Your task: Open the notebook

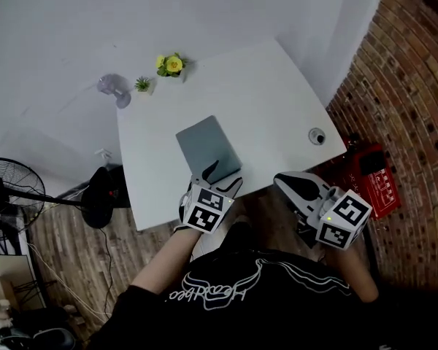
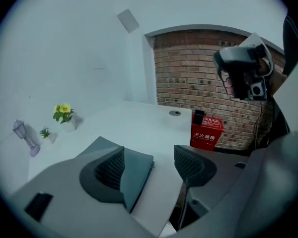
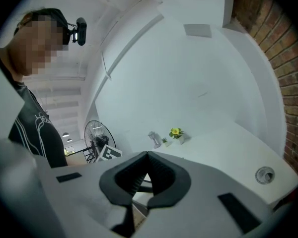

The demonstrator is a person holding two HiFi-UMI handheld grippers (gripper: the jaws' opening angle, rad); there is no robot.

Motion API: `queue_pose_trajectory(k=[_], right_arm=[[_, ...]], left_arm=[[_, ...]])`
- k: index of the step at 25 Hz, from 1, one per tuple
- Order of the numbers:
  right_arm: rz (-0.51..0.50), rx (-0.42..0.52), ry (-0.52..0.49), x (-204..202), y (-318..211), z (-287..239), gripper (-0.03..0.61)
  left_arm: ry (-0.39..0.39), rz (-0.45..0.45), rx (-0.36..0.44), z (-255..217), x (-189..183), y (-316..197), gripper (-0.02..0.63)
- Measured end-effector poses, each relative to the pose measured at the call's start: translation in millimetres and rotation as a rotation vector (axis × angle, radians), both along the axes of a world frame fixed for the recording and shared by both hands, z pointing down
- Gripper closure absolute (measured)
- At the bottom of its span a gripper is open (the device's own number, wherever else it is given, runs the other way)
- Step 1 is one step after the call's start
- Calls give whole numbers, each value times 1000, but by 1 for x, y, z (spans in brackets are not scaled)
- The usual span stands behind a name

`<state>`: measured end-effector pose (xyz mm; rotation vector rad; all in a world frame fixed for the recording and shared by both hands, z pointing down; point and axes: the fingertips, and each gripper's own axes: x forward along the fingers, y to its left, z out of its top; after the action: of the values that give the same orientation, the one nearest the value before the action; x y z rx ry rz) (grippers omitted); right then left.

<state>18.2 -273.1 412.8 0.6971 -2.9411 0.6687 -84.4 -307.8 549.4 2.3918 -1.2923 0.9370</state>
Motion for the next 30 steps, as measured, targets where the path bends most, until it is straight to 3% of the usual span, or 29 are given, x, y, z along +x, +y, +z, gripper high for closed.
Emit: queue_pose_trajectory(k=[10, 16, 20, 30], right_arm=[[111, -73, 3, 35, -18, 22, 577], [151, -90, 1, 52, -26, 26, 577], [174, -103, -30, 60, -29, 23, 577], [159, -121, -44, 53, -27, 28, 577]], left_arm=[[-71, 3, -69, 67, 3, -29, 298], [-201, 51, -43, 82, 5, -39, 299], [-183, 17, -71, 87, 4, -45, 345], [-108, -10, -109, 83, 3, -44, 371]])
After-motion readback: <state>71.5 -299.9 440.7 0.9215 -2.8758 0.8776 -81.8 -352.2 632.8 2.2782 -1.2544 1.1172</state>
